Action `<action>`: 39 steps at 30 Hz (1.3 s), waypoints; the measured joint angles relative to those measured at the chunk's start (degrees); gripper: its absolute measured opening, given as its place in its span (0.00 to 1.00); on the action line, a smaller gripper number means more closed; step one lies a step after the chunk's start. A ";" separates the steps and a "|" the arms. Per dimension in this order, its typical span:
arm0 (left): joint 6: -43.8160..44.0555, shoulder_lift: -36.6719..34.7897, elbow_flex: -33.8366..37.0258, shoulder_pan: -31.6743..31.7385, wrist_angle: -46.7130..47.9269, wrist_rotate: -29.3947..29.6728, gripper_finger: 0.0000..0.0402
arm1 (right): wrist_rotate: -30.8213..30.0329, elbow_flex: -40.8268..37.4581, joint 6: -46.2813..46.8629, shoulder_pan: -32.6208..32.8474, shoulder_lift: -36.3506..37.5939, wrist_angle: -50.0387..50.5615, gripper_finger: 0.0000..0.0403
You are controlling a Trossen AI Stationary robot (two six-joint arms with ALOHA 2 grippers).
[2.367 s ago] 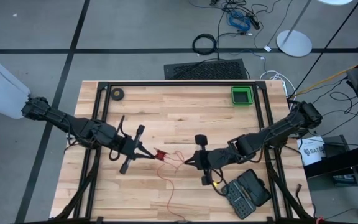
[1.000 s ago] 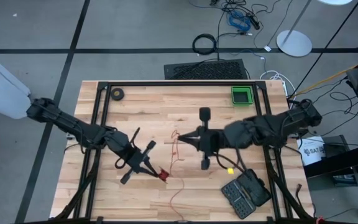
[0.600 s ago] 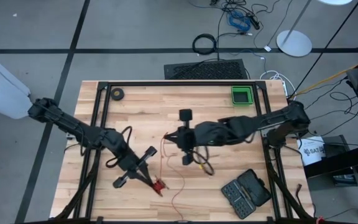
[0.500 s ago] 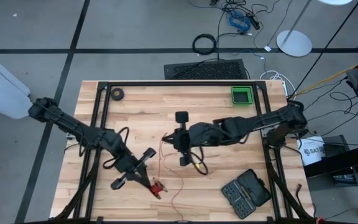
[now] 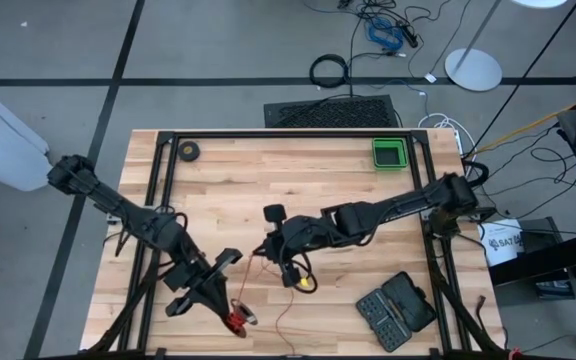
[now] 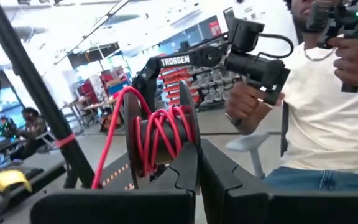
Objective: Coil cords
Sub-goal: Coil the red wire on the black spool
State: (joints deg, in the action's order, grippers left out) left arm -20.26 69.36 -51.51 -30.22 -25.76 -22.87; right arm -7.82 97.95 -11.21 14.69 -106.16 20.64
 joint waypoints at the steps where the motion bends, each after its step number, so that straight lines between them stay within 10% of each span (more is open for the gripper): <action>1: -0.08 0.00 0.00 -0.27 -0.25 0.49 0.02 | 0.72 0.00 0.09 0.21 -0.22 0.06 0.00; 14: -4.57 -1.09 -0.11 -3.20 -4.33 15.56 0.02 | 0.17 -0.04 1.78 8.31 -0.36 1.51 0.00; 26: -9.32 -1.42 -0.11 -6.23 -1.73 45.43 0.02 | -4.65 -0.09 4.58 15.91 4.91 5.22 0.00; 32: -9.17 -1.42 -0.11 -6.23 1.71 46.86 0.02 | -13.02 -0.09 4.67 19.81 7.39 5.93 0.00; 39: -8.22 -1.38 -0.11 -6.23 3.53 34.14 0.02 | -17.78 -0.09 6.23 21.09 7.93 9.53 0.00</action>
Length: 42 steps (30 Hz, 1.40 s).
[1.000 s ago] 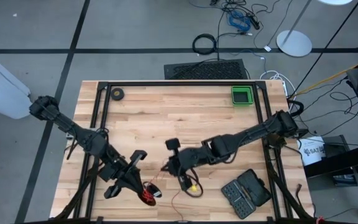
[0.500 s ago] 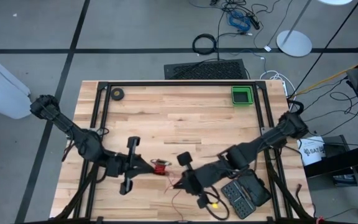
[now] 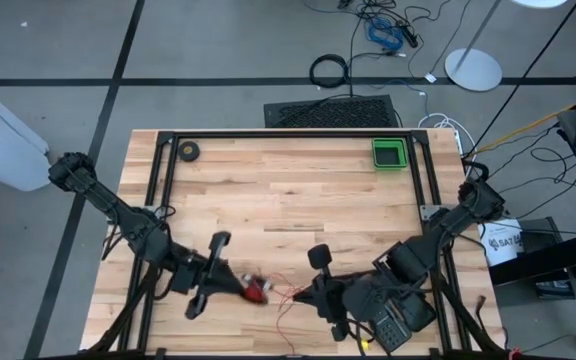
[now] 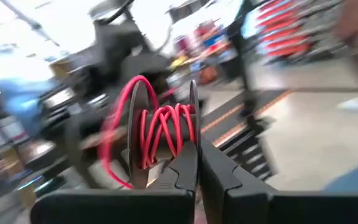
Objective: Coil cords
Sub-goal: Coil the red wire on the black spool
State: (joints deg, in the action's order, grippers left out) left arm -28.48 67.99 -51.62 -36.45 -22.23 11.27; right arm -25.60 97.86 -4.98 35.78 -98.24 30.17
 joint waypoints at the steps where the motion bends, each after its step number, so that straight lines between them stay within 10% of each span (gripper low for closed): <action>1: 0.23 0.00 0.00 0.02 0.09 -3.20 0.02 | -0.07 0.00 0.38 -0.04 0.00 0.61 0.00; 8: 0.82 0.00 0.00 -0.04 -1.79 -20.39 0.02 | 0.02 0.00 5.53 -0.99 0.00 2.71 0.00; 24: 1.19 0.00 0.02 0.04 -1.79 -17.04 0.02 | 0.04 -0.02 10.75 -0.77 -0.08 9.28 0.20; 42: 1.15 0.02 0.04 0.04 -1.83 -10.30 0.02 | 3.88 -0.94 2.56 -7.45 -9.33 -9.99 0.46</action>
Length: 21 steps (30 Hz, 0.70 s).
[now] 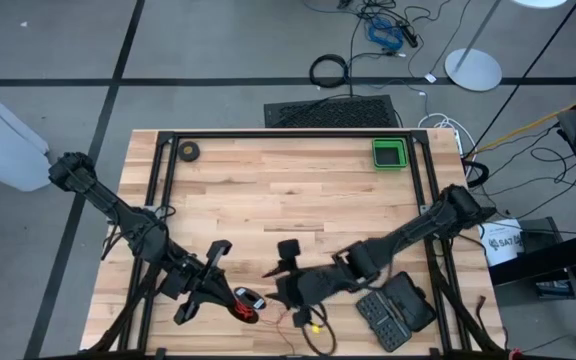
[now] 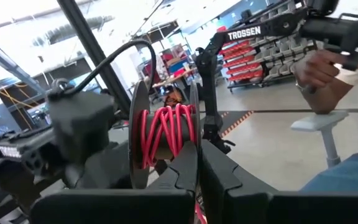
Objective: Coil cords
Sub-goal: Coil the red wire on the black spool
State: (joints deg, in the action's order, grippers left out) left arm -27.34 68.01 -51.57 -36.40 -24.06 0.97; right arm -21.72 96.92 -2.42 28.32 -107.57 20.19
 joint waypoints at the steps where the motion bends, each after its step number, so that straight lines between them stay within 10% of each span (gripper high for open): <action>1: -0.02 0.00 0.00 0.00 -0.04 0.00 0.02 | 1.37 0.00 -0.23 -0.65 -0.41 -0.81 0.46; 21: -0.04 -0.37 0.02 -0.11 0.56 0.85 0.02 | 23.72 0.00 0.11 -3.74 -2.75 -5.44 0.39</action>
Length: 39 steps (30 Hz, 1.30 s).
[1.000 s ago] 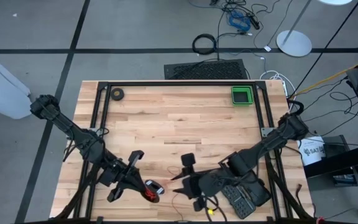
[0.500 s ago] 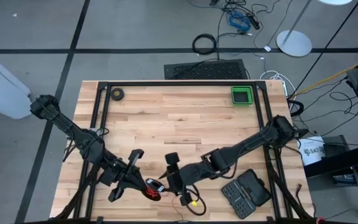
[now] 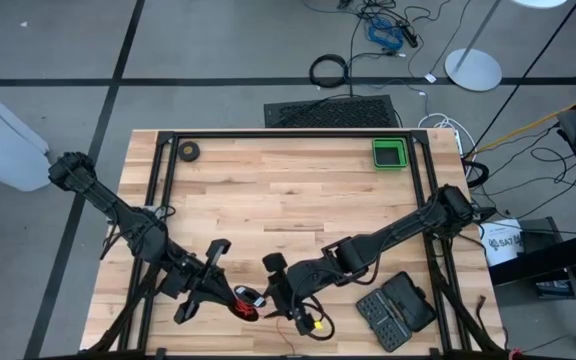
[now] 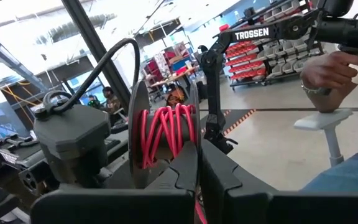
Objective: Coil cords
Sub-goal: Coil the red wire on the black spool
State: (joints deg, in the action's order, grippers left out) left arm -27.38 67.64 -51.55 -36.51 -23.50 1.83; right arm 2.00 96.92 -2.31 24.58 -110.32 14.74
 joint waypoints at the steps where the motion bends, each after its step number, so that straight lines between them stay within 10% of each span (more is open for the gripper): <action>1: 0.00 -0.02 0.00 0.00 0.02 0.00 0.02 | 0.00 0.00 -0.02 0.00 0.00 0.00 0.39; 20: -0.02 -0.02 0.00 0.00 0.05 0.22 0.02 | 1.38 0.00 -1.81 0.00 0.00 -3.63 0.38; 39: 0.14 -0.21 0.00 0.00 2.00 0.66 0.02 | 0.97 0.02 -0.77 0.29 0.96 3.37 0.02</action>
State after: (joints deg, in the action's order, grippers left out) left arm -27.24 67.43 -51.55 -36.51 -21.50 2.48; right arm 2.97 96.95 -3.08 24.87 -109.36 18.11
